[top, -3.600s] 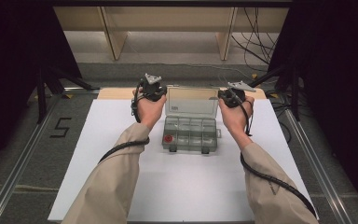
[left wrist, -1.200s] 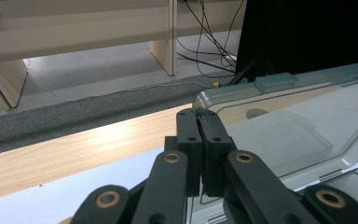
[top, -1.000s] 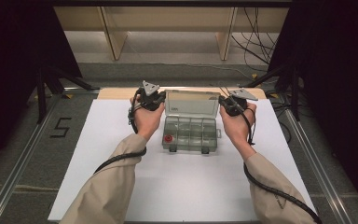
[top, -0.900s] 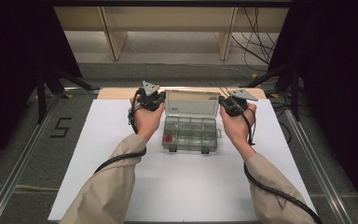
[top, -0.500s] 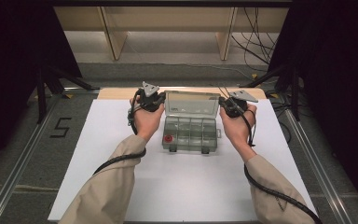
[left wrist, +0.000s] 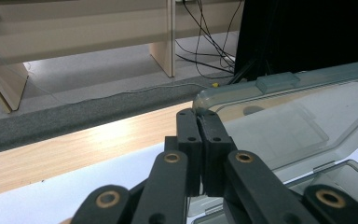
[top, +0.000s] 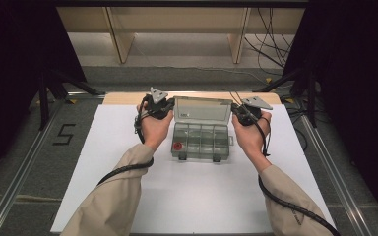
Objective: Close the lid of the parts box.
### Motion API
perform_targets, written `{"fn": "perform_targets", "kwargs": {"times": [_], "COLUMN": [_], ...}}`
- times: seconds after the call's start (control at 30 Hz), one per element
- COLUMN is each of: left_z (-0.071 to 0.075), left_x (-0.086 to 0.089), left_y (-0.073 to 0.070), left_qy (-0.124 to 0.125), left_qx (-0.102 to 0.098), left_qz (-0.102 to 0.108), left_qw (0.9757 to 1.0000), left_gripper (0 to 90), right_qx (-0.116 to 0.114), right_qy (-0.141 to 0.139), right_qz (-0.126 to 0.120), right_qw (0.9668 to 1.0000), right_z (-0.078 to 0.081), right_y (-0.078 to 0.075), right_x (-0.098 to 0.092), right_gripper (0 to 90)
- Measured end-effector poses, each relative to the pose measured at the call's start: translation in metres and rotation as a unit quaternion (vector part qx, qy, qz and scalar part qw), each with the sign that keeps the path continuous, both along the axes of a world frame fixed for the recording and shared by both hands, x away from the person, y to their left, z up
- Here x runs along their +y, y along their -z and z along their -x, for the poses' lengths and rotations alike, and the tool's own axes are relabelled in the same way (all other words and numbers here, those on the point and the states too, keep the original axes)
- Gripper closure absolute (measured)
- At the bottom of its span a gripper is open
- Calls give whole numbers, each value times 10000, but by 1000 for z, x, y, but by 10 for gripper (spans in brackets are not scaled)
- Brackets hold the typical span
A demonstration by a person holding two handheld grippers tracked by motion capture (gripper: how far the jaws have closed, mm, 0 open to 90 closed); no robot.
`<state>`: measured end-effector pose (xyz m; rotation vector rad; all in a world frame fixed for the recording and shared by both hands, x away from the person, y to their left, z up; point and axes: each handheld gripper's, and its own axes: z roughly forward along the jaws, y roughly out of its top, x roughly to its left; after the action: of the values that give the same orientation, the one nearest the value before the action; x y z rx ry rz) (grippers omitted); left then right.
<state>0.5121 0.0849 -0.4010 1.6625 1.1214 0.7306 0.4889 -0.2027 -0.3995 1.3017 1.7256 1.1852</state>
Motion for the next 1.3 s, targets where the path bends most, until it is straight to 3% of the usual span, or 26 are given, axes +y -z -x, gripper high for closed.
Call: {"fn": "perform_targets", "kwargs": {"times": [0.73, 0.9, 1.0, 1.3], "left_z": [6, 8, 9, 11], "left_x": [0, 1, 1, 2], "left_y": [1, 2, 2, 4], "left_qy": [29, 39, 48, 56], "left_qx": [-43, -63, -87, -125], "left_qz": [41, 19, 22, 18], "left_qw": [10000, 10000, 9999, 9999], "left_gripper": [881, 881, 881, 881], "right_qx": [-44, 34, -83, -55], "right_qy": [-51, -34, -43, -19], "right_qz": [42, 60, 68, 79], "right_qw": [10000, 10000, 9999, 10000], "right_z": [9, 12, 11, 15], "right_y": [2, 1, 3, 4], "right_x": [0, 0, 1, 1], "right_gripper": [888, 888, 888, 888]}}
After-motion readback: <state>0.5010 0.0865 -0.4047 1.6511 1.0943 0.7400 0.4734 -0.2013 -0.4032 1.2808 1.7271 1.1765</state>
